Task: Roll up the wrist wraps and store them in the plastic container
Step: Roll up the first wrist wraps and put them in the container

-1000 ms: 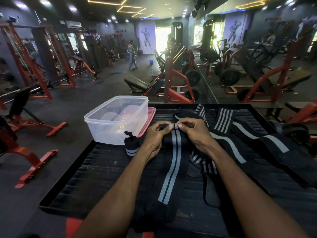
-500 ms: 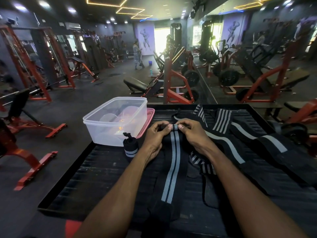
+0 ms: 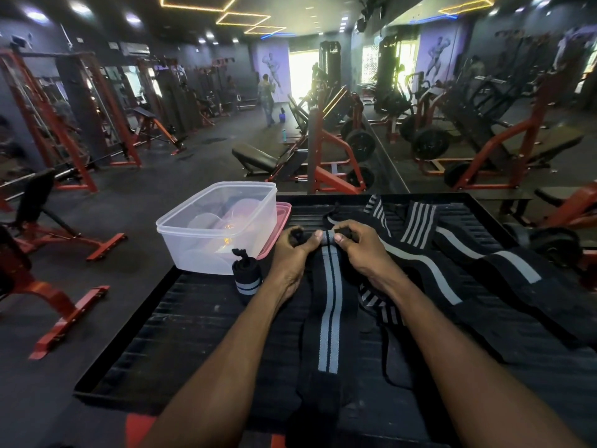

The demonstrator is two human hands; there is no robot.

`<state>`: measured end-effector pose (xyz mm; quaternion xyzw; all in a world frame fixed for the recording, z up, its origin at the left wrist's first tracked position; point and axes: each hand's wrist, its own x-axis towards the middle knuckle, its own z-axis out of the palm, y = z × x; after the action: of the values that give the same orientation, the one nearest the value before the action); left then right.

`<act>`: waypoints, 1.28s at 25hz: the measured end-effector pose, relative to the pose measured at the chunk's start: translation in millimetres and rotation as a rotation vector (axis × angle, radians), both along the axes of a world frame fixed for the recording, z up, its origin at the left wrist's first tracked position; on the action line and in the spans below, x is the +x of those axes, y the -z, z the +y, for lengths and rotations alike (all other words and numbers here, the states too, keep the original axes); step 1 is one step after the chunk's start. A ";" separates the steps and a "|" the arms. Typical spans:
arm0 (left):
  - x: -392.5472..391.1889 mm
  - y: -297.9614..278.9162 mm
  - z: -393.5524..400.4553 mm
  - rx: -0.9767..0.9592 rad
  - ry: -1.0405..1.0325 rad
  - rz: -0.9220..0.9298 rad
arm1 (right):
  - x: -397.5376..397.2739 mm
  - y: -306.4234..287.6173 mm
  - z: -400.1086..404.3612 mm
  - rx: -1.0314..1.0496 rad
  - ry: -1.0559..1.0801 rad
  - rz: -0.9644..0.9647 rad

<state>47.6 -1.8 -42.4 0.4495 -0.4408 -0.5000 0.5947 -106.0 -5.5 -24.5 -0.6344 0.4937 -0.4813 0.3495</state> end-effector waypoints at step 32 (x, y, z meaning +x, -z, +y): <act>0.3 -7.3 9.2 -0.007 -0.036 -0.347 | -1.7 -4.9 5.8 0.063 -0.019 -0.072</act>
<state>47.9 7.4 -35.1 0.5347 -0.5305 -0.4025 0.5202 -107.6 0.3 -19.5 -0.6102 0.4897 -0.4845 0.3913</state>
